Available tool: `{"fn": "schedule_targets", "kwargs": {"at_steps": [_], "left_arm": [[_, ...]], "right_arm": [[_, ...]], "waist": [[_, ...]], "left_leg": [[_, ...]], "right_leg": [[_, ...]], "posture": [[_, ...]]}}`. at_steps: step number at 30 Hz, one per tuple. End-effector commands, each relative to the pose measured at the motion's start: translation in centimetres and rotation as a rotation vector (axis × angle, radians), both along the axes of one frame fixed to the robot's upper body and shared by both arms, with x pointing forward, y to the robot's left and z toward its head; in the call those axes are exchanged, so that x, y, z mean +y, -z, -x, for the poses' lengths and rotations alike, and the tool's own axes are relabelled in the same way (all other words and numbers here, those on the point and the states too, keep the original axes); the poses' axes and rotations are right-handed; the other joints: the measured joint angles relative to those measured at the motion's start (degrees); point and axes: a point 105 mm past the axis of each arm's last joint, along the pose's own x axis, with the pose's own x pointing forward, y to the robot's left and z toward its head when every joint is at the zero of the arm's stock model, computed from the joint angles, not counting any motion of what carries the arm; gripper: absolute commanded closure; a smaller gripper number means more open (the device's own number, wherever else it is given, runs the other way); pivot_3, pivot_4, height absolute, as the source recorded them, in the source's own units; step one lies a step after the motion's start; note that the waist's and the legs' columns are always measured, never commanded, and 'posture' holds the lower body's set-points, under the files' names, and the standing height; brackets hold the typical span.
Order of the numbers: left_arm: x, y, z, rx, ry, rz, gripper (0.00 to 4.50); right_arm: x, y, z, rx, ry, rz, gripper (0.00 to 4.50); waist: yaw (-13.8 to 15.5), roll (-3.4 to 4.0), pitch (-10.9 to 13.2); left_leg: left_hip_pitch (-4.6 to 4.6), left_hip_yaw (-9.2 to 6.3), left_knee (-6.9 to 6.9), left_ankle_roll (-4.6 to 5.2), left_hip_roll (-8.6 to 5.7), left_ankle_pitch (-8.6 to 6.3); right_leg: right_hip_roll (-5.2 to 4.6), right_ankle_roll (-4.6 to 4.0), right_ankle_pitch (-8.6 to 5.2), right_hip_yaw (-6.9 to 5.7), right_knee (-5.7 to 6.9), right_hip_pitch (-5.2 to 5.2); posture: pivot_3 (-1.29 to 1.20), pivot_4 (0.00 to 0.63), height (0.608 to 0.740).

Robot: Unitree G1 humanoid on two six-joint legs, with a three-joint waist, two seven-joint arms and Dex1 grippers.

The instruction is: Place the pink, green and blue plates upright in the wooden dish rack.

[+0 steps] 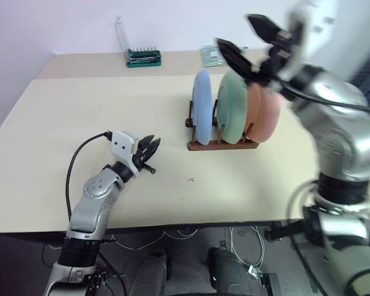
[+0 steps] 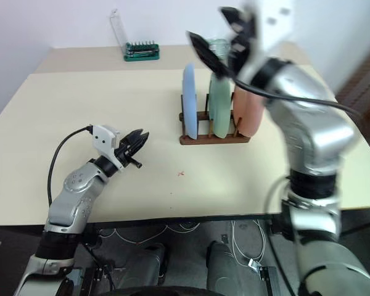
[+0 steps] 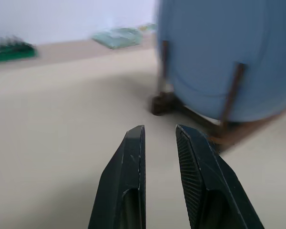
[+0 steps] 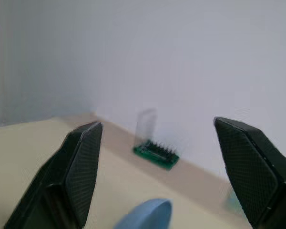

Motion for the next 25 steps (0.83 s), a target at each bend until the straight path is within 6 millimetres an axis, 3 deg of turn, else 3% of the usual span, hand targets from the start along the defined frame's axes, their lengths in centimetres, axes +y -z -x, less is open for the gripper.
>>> {"fn": "schedule_targets", "kwargs": {"at_steps": [1,5,7,13,17,25], "left_arm": [[1.4,-0.4,-1.1,-0.035,-0.065,-0.028,3.48],[1.6,0.3,-1.9,-0.025,-0.099,-0.051,3.48],[2.1,0.6,-2.1,-0.017,-0.126,-0.046,3.48],[3.2,1.2,-1.2,-0.002,-0.132,-0.072,3.48],[3.7,1.7,-0.4,0.025,-0.135,-0.09,3.48],[3.3,2.3,0.1,0.042,-0.151,-0.098,3.48]], "right_arm": [[-6.3,1.4,2.0,0.044,0.072,-0.093,0.72],[-9.1,6.2,2.3,0.15,0.169,-0.057,0.72],[-9.5,8.9,2.3,0.215,0.193,-0.014,0.72],[-9.8,13.9,0.8,0.303,0.234,-0.019,0.72],[-9.6,15.6,-0.1,0.332,0.222,-0.005,0.72],[-9.1,16.8,-1.2,0.351,0.187,-0.011,0.72]], "waist": [[-0.2,0.16,0.0],[-1.3,0.41,0.1],[-1.7,0.45,0.0],[-1.8,0.46,0.0],[-1.6,0.51,0.1],[-1.5,0.53,0.1]], "left_leg": [[-0.02,0.03,-0.04,0.02,-0.02,-0.01],[0.09,0.36,0.02,0.15,0.01,-0.08],[0.13,0.37,0.02,0.14,0.04,-0.08],[0.16,0.39,0.03,0.14,0.06,-0.08],[0.14,0.38,0.03,0.14,0.04,-0.08],[0.12,0.33,0.04,0.13,0.02,-0.08]], "right_leg": [[0.0,0.0,0.01,0.03,-0.23,0.07],[-0.05,0.07,0.07,0.25,-0.27,0.12],[-0.04,0.05,0.09,0.26,-0.23,0.11],[-0.01,0.07,0.09,0.3,-0.21,0.11],[-0.03,0.06,0.09,0.31,-0.23,0.1],[-0.04,0.07,0.1,0.29,-0.24,0.12]], "posture": [[0.0,0.15,0.74],[0.0,0.15,0.74],[0.0,0.15,0.74],[0.0,0.15,0.74],[0.0,0.15,0.74],[0.0,0.15,0.74]]}}
